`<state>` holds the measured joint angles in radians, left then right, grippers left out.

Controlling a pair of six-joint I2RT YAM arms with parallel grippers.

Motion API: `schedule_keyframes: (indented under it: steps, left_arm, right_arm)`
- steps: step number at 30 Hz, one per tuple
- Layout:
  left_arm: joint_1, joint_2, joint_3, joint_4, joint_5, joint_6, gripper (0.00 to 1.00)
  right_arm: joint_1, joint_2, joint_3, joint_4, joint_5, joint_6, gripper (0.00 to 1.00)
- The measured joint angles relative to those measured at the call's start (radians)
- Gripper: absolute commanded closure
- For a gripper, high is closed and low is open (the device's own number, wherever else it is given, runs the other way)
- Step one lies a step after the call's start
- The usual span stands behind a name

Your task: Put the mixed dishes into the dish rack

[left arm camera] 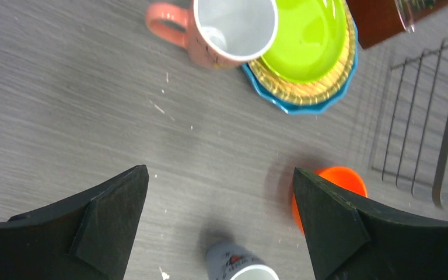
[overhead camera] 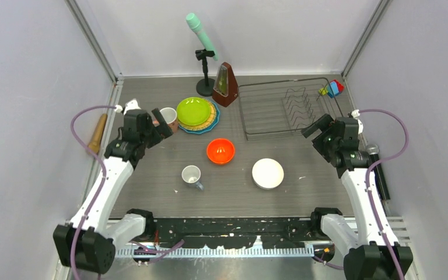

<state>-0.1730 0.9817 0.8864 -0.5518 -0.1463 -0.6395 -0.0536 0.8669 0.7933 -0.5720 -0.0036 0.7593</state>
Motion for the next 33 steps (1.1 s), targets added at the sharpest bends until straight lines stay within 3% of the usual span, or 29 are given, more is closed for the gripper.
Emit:
schedule_keyframes:
  steps: [11, 25, 31, 33]
  left_arm:
    - [0.002, 0.335, 0.177, -0.005, -0.169, -0.102, 0.11]
    - [0.065, 0.637, 0.273, 0.058, -0.166, -0.277, 0.46]
    - [0.065, 0.701, 0.299, 0.085, -0.16, -0.318, 0.91]
    - [0.069, 0.708, 0.305, 0.076, -0.174, -0.314, 1.0]
  right_arm:
    - [0.0, 0.101, 0.068, -0.002, -0.058, 0.008, 0.04]
    - [0.002, 0.102, 0.086, -0.003, -0.069, 0.008, 0.04]
    - [0.002, 0.102, 0.086, -0.003, -0.069, 0.008, 0.04]
    - [0.002, 0.102, 0.086, -0.003, -0.069, 0.008, 0.04]
